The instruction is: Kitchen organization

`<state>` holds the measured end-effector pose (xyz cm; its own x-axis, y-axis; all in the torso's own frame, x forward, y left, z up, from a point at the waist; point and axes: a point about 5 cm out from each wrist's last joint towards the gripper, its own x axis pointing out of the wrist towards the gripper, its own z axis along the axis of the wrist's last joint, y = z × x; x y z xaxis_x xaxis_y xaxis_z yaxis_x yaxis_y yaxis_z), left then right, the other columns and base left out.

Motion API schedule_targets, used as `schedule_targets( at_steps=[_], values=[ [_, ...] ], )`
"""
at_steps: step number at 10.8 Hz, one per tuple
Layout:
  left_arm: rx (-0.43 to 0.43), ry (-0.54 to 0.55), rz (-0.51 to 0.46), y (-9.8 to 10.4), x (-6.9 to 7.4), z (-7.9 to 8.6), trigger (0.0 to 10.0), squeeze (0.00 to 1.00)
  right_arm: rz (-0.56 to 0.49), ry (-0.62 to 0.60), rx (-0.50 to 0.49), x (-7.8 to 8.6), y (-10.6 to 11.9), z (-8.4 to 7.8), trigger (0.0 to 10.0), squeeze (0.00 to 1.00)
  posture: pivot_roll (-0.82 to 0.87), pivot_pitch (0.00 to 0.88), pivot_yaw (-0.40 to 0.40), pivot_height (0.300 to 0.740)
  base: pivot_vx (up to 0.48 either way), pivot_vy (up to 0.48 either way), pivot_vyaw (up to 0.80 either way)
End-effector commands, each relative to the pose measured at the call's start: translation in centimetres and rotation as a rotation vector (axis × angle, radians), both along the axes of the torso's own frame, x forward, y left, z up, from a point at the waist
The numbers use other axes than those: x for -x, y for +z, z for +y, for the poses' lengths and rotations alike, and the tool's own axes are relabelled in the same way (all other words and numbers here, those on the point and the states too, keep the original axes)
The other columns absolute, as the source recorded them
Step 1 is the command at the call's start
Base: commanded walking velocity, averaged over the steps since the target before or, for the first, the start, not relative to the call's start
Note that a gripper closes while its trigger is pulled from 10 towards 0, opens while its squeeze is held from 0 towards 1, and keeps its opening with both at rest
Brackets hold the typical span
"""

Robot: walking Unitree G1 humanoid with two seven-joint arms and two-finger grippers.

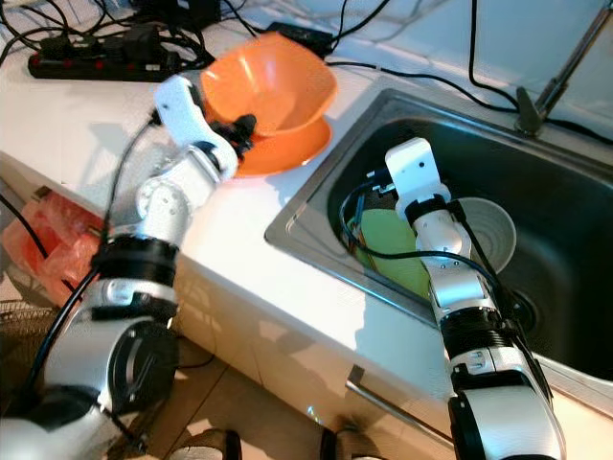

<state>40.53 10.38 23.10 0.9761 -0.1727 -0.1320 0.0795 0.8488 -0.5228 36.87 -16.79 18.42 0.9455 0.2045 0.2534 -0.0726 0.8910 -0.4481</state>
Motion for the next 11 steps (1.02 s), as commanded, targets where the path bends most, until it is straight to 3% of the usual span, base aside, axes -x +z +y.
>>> schedule_targets(
  at_steps=[1, 4, 7, 9, 11],
  values=[
    [0.009, -0.015, 0.013, -0.1, -0.2, -0.6, 10.0, 0.00, 0.006, 0.007, 0.012, 0.1, -0.2, 0.0, 10.0, 0.00, 0.04, 0.122, -0.039, 0.740, 0.000, 0.000, 0.00],
    [0.007, -0.016, 0.036, -0.9, -0.6, -0.9, 10.0, 0.00, 0.012, 0.010, 0.016, 0.2, -0.4, 0.1, 10.0, 0.00, 0.03, 0.118, -0.038, 0.740, 0.000, 0.000, 0.00],
    [0.002, 0.034, -0.045, 0.2, -1.0, -0.5, 10.0, 0.00, 0.016, 0.006, 0.019, 0.2, -0.5, 0.0, 10.0, 0.00, 0.03, 0.119, -0.038, 0.740, 0.000, 0.000, 0.00],
    [0.047, 0.099, -0.184, 2.4, -1.4, 0.3, 10.0, 0.00, 0.014, 0.009, 0.016, 0.2, -0.5, 0.2, 10.0, 0.00, 0.03, 0.118, -0.038, 0.740, 0.000, 0.000, 0.00],
    [0.050, 0.111, -0.183, 2.6, -1.5, 0.5, 10.0, 0.00, 0.018, 0.008, 0.018, 0.2, -0.6, 0.2, 10.0, 0.00, 0.03, 0.116, -0.037, 0.740, 0.000, 0.000, 0.00]
  ],
)
